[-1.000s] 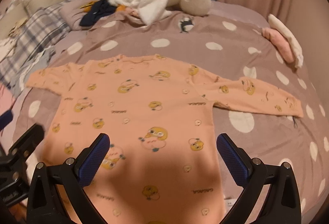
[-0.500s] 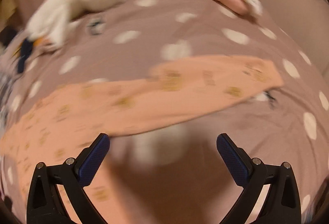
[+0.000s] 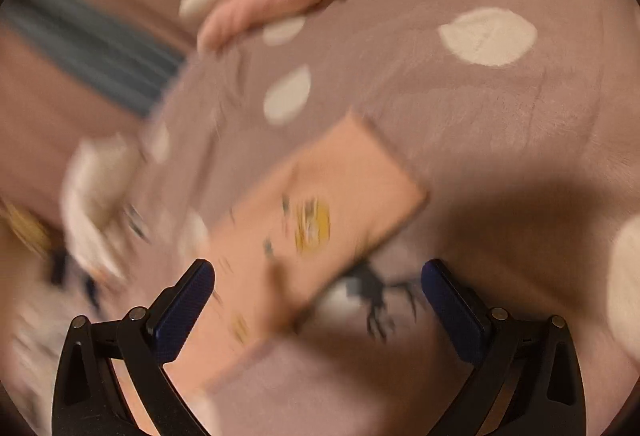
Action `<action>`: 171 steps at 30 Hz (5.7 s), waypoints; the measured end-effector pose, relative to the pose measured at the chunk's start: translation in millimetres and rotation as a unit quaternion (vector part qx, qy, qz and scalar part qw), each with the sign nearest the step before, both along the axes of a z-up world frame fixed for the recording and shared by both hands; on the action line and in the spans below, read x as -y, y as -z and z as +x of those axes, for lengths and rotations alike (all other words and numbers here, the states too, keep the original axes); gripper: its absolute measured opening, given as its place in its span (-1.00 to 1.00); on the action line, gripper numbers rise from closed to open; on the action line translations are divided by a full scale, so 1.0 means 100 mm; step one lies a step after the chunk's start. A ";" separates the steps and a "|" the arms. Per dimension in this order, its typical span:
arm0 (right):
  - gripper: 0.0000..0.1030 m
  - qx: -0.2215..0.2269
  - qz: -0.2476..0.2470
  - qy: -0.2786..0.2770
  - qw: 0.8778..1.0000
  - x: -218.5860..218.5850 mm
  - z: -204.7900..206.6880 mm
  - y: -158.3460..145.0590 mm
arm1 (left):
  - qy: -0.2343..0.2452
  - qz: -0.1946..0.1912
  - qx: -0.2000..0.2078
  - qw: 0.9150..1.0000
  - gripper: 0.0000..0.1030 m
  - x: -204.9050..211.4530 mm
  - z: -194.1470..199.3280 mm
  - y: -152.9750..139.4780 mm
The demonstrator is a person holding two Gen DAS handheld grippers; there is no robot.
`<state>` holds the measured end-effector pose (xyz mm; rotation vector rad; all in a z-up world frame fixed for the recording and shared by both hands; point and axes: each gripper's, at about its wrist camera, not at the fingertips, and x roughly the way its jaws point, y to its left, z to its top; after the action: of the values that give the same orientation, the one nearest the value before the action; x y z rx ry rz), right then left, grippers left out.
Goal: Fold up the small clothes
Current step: 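Grasp the cuff of the romper sleeve with the right tool, then lift the sleeve and fold it across the romper body, then release, then grasp the cuff of the other romper sleeve with the left tool, then fold the held sleeve across the romper body with the left tool, release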
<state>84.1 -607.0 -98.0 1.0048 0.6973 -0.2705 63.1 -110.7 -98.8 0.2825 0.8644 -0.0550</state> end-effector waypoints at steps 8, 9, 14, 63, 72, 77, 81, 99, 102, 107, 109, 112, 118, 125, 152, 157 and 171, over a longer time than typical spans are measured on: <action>-0.54 0.036 -0.002 0.052 0.998 0.07 -0.27 0.13 | 0.015 -0.006 -0.014 1.000 0.99 0.05 -0.02 0.07; -0.89 0.035 0.004 0.061 0.997 0.14 -0.32 0.19 | 0.015 -0.006 -0.014 1.000 0.99 0.05 -0.03 0.06; -0.94 0.067 0.040 0.074 0.994 0.22 -0.44 0.26 | 0.009 -0.023 -0.001 1.000 0.99 0.00 -0.04 -0.01; -0.93 0.057 -0.137 -0.342 0.928 -4.22 1.03 -0.96 | -0.155 -0.330 0.030 0.931 0.99 -2.75 -0.59 -0.75; -0.93 -0.002 -0.149 -0.381 0.913 -4.75 1.14 -0.61 | -0.188 -0.336 0.033 0.922 0.99 -3.05 -0.64 -0.72; -0.89 -0.040 -0.153 -0.405 0.901 -4.94 1.19 -0.49 | -0.203 -0.329 0.041 0.921 0.99 -3.13 -0.65 -0.72; -0.70 -0.022 -0.109 -0.433 0.894 -5.02 1.17 -0.50 | -0.197 -0.348 0.057 0.915 0.99 -3.17 -0.62 -0.70; 0.26 0.036 -0.225 -0.418 0.879 -4.32 -0.60 -0.69 | -0.152 -0.402 0.084 0.899 0.90 -3.52 0.06 -0.27; 0.26 0.019 -0.243 -0.400 0.883 -4.19 -0.72 -0.56 | -0.168 -0.408 0.090 0.893 0.90 -3.67 0.15 -0.17; 0.26 -0.005 -0.277 -0.372 0.886 -4.12 -0.68 -0.41 | -0.174 -0.493 0.093 0.847 0.97 -3.98 0.30 0.03; 0.26 -0.005 -0.256 -0.378 0.890 -4.06 -0.68 -0.36 | -0.171 -0.524 0.099 0.828 0.97 -4.10 0.42 0.07; 0.26 -0.007 -0.257 -0.380 0.889 -4.04 -0.68 -0.36 | -0.191 -0.525 0.079 0.825 0.97 -4.26 0.69 0.10; 0.26 0.000 -0.290 -0.377 0.879 -4.08 -0.73 -0.38 | -0.256 -0.421 0.045 0.869 0.94 -4.58 1.03 0.07; 0.26 -0.024 -0.297 -0.391 0.871 -4.14 -0.68 -0.23 | -0.252 -0.481 0.033 0.839 0.85 -4.89 1.28 0.32; 0.26 -0.032 -0.267 -0.378 0.886 -3.98 -0.55 -0.12 | -0.254 -0.353 0.063 0.898 -0.90 -4.25 1.62 -0.27; 0.26 -0.028 -0.269 -0.367 0.890 -3.89 -0.62 -0.15 | -0.219 -0.353 0.055 0.908 -0.90 -3.75 1.63 -0.42; 0.26 -0.004 -0.286 -0.338 0.896 -3.56 -0.85 -0.23 | -0.127 -0.359 0.042 0.924 -0.90 -2.02 1.66 -0.78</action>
<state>-0.5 -250.6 -74.5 0.1626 0.8659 0.1351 229.2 91.0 -21.1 -0.5139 0.7369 -0.1142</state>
